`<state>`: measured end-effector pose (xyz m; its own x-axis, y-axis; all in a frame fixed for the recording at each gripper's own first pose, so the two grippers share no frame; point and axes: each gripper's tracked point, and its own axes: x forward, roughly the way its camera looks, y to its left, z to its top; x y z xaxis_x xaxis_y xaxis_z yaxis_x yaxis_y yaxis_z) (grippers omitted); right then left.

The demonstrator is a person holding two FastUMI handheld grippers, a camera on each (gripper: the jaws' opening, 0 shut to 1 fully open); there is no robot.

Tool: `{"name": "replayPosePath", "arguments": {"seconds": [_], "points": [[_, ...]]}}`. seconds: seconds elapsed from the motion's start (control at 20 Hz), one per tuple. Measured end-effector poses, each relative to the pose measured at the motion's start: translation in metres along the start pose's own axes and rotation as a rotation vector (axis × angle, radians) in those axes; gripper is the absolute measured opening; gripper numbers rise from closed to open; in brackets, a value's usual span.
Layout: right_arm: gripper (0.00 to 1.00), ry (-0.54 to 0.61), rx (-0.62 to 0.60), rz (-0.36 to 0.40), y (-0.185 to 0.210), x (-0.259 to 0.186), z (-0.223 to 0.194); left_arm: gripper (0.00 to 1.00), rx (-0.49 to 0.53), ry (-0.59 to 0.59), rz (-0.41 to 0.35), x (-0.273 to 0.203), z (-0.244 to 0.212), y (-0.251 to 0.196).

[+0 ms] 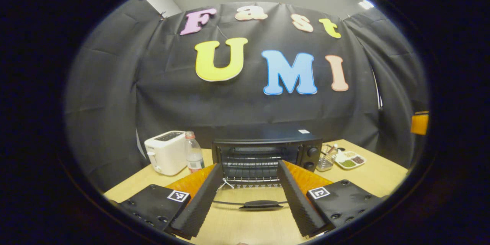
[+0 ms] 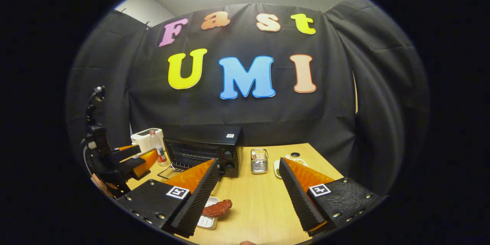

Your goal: Open the electric oven with the left hand, put the food in, and close the electric oven.

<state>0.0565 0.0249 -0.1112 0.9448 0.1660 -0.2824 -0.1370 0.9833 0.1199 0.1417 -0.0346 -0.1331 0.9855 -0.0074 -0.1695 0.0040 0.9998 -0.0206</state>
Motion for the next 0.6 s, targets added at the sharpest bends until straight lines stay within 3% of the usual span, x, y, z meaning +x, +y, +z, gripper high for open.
{"name": "replayPosePath", "arguments": {"seconds": [0.25, 0.3, 0.6], "points": [[0.98, 0.106, 0.118, 0.049, 0.010, 0.024, -0.031, 0.97, -0.010, -0.083, 0.029, -0.034, 0.046, 0.020], [0.98, 0.136, 0.146, 0.057, 0.012, 0.028, -0.038, 0.90, -0.014, -0.091, 0.034, -0.040, 0.053, 0.024], [0.98, 0.287, 0.250, 0.114, 0.029, 0.049, -0.078, 1.00, -0.004, -0.124, 0.073, -0.076, 0.073, 0.046]]}}
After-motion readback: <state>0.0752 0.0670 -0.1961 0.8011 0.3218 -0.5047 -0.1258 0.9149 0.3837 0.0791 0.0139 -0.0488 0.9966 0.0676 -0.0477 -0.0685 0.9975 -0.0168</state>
